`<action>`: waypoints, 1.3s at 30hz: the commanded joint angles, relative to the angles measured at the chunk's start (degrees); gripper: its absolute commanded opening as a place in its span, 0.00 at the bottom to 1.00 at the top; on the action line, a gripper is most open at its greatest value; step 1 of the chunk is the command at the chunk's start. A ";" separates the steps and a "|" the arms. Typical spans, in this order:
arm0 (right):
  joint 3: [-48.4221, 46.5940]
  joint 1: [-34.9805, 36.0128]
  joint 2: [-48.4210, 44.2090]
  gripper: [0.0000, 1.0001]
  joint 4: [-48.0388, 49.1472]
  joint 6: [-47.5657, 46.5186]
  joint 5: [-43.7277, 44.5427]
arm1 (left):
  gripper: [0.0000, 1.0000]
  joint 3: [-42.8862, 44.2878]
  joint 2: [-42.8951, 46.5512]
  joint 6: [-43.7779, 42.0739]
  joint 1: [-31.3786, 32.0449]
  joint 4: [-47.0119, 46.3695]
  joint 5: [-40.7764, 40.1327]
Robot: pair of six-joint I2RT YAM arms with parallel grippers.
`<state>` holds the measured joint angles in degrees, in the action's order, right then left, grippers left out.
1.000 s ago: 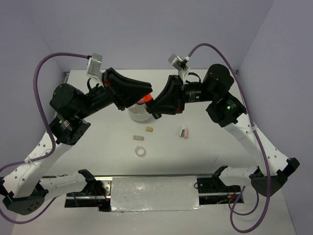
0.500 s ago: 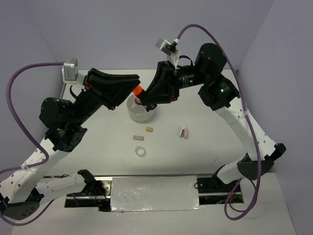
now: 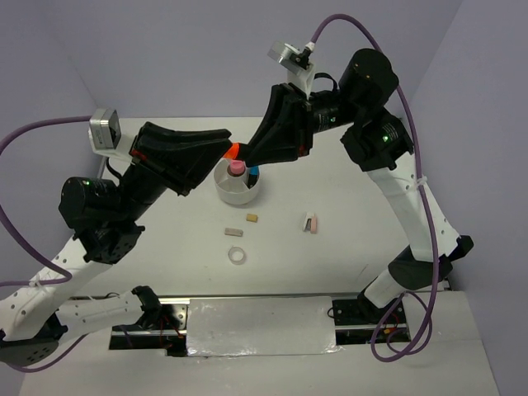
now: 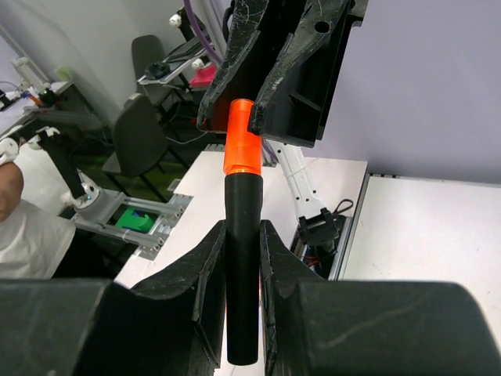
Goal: Sort the stationery into containers
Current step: Close the pen cap on the pen.
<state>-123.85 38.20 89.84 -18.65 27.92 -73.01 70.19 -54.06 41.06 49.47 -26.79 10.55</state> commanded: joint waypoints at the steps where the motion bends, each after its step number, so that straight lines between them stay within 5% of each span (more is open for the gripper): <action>1: -2.45 0.21 2.18 0.00 8.81 -2.26 15.80 | 0.00 -4.19 -5.96 2.10 4.05 19.05 13.80; 11: 2.11 1.18 -0.71 0.00 8.89 -4.63 15.97 | 0.00 1.61 -11.67 0.25 4.05 19.84 13.27; 39: -1.66 1.71 -1.42 0.00 0.90 -10.69 26.61 | 0.00 -0.93 -18.10 0.95 13.37 23.45 1.94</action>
<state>-124.49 38.26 85.54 -26.24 20.53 -64.58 75.81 -61.30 39.29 57.82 -30.37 0.67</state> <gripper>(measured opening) 0.243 0.301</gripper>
